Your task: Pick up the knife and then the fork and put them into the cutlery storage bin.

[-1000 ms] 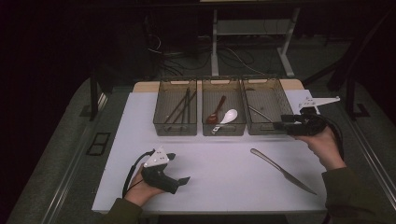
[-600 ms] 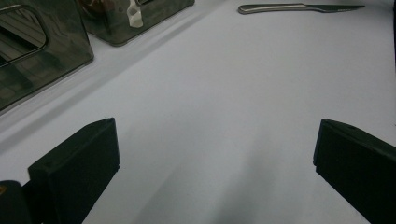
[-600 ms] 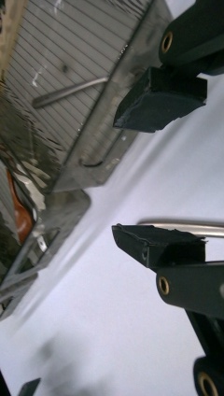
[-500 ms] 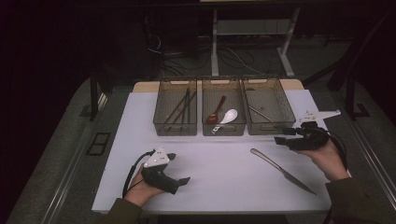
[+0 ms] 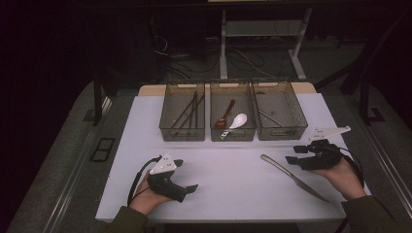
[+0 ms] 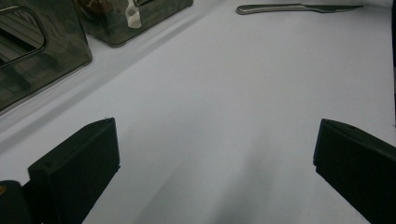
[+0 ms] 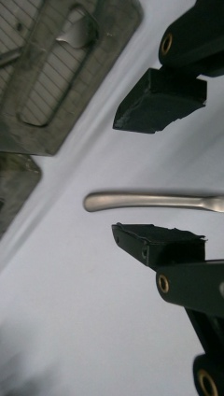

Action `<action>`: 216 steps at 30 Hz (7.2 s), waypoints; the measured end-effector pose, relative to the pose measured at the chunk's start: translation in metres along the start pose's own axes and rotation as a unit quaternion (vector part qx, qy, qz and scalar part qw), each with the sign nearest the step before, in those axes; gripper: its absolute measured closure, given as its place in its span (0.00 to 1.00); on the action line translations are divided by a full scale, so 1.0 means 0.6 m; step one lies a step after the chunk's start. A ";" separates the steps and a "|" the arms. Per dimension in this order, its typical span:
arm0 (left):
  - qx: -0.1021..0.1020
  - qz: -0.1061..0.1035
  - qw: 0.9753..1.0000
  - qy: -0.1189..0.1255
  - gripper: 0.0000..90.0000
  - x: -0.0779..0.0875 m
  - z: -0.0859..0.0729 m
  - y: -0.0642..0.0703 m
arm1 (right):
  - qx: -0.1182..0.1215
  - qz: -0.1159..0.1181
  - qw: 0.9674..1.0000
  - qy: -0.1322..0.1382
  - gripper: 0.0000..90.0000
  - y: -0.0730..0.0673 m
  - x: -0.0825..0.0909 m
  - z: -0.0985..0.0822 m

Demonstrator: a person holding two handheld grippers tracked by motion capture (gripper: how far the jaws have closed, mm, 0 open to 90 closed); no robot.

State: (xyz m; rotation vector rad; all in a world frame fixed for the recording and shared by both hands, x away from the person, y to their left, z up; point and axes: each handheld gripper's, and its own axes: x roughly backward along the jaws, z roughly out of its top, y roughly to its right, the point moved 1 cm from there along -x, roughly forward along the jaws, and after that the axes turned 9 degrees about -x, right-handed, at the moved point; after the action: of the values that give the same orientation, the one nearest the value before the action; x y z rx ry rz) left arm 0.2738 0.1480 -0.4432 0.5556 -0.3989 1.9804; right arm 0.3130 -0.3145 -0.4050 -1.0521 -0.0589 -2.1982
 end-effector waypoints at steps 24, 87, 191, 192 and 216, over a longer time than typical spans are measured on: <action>0.002 -0.002 1.000 0.000 0.00 -0.001 0.001 0.002 | 0.030 -0.029 0.984 -0.171 0.64 -0.028 -0.033 -0.006; -0.001 -0.007 1.000 -0.005 0.00 -0.004 0.000 0.003 | 0.042 -0.103 0.946 -0.304 0.88 -0.048 -0.102 0.032; 0.003 -0.006 1.000 -0.003 0.00 -0.004 -0.001 0.002 | -0.056 -0.097 0.979 0.169 0.88 0.060 0.056 0.188; 0.003 -0.006 1.000 -0.003 0.00 -0.004 -0.001 0.002 | -0.056 -0.097 0.979 0.172 0.88 0.061 0.056 0.194; 0.003 -0.008 1.000 -0.001 0.00 -0.004 -0.001 0.002 | -0.092 -0.141 0.972 0.161 0.88 0.148 -0.021 0.261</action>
State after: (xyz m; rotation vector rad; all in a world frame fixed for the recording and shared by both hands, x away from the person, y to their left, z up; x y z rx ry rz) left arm 0.2732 0.1459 -0.4447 0.5627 -0.3900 1.9670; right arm 0.4771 -0.3253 -0.3301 -0.8069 0.1532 -2.6512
